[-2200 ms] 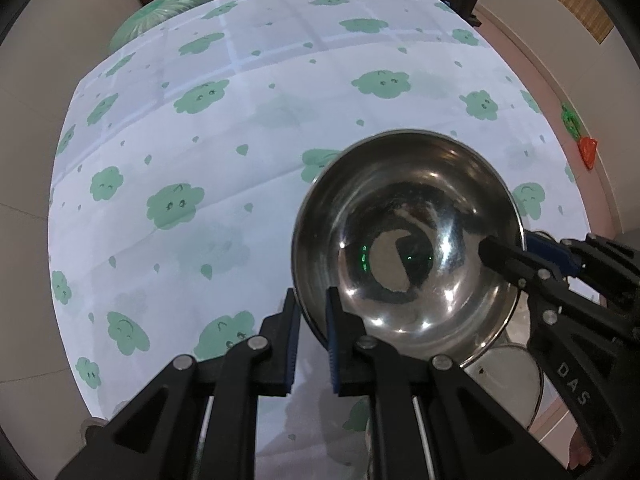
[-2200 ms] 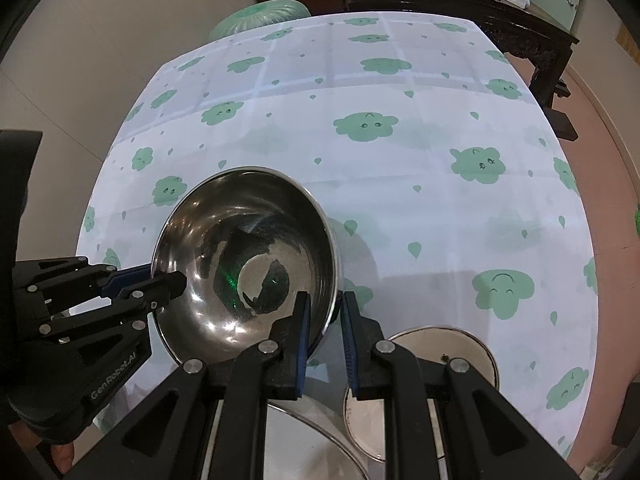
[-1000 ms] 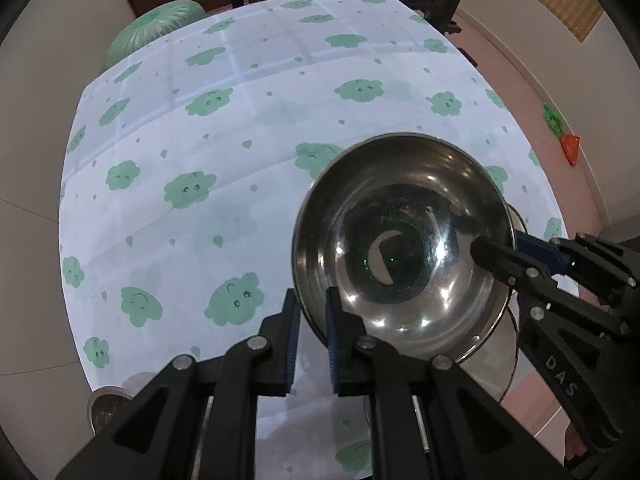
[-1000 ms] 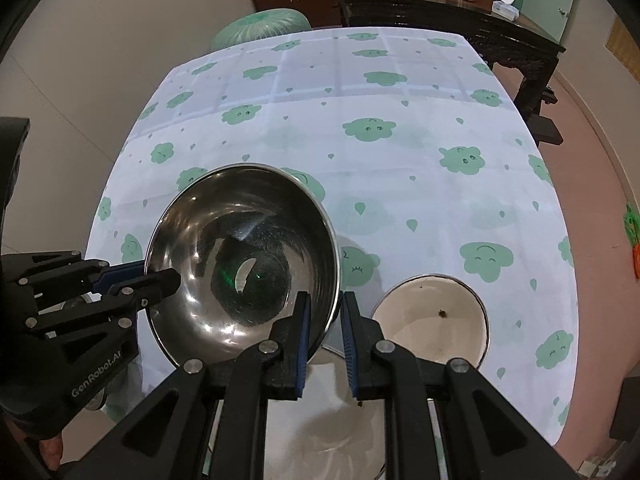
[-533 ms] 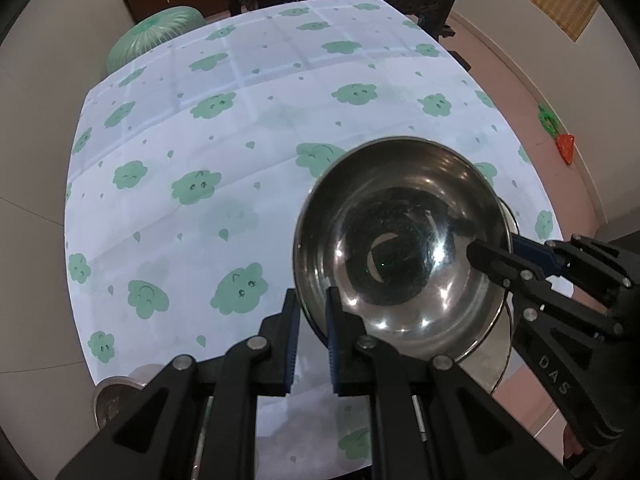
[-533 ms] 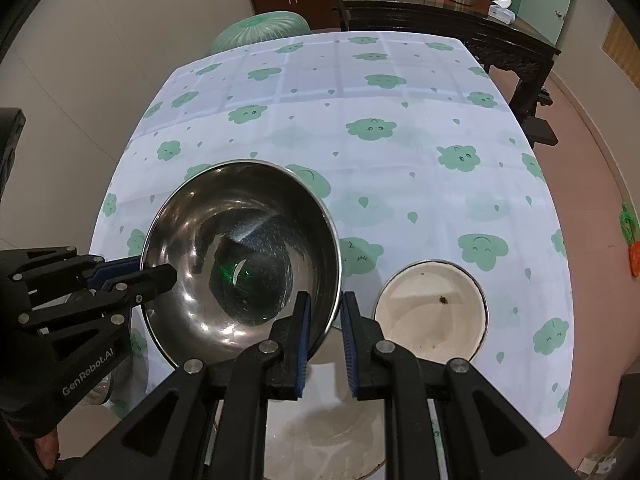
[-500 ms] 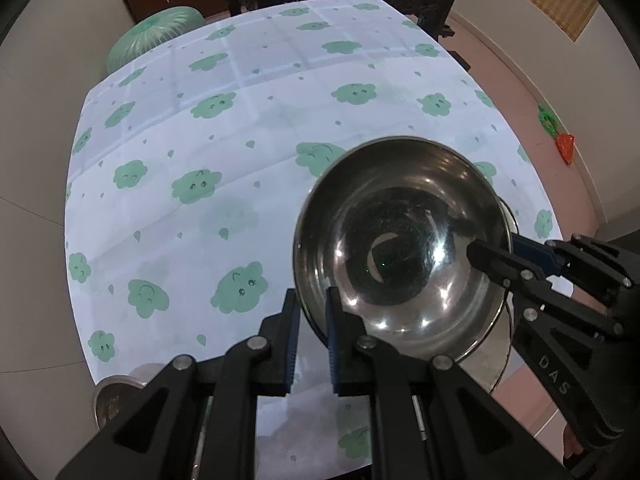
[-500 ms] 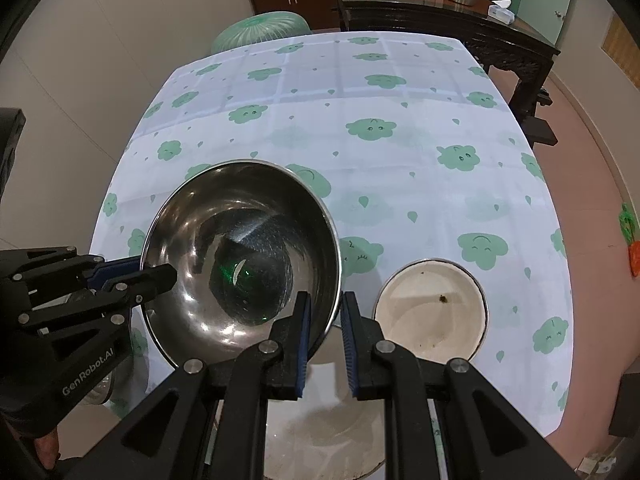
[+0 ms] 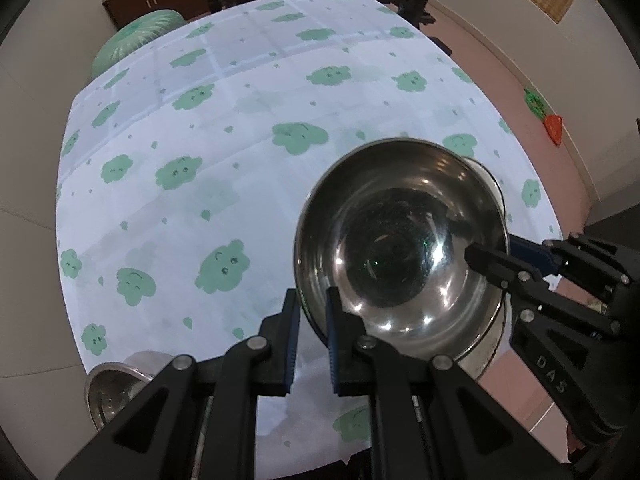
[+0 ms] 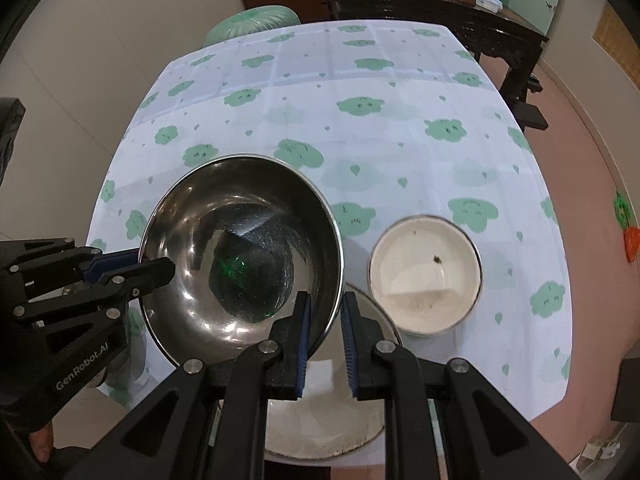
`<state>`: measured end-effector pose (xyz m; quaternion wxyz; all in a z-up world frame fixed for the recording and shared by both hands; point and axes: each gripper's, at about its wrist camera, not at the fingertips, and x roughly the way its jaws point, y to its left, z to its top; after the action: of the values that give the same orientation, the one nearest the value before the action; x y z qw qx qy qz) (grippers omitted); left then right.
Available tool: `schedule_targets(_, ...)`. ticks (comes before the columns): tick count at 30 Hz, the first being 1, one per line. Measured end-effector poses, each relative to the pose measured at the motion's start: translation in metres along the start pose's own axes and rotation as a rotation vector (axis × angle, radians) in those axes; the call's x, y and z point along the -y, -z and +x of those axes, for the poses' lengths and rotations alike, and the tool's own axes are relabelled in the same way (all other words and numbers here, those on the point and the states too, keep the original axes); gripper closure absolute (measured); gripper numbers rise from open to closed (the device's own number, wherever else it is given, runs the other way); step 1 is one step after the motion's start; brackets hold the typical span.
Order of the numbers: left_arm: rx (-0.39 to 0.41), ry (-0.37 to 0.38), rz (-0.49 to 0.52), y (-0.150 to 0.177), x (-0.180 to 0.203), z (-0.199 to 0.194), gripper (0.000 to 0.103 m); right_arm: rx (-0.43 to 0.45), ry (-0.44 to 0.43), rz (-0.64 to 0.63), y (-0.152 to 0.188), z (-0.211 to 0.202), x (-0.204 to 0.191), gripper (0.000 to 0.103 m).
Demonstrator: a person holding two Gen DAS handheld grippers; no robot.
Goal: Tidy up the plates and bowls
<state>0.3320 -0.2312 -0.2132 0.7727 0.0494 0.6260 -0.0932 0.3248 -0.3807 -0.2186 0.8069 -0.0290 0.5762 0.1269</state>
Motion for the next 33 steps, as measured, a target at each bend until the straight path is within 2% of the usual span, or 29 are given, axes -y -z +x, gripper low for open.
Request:
schedule_targets(20, -0.044, 0.013, 0.101, 0.028, 0.034, 0.013, 0.093, -0.058, 0.01, 0.052, 0.043, 0.002, 0.016, 0.086)
schedule_targets(33, -0.101, 0.017, 0.108, 0.042, 0.038, 0.033, 0.093, -0.102, 0.012, 0.039, 0.059, 0.016, 0.017, 0.086)
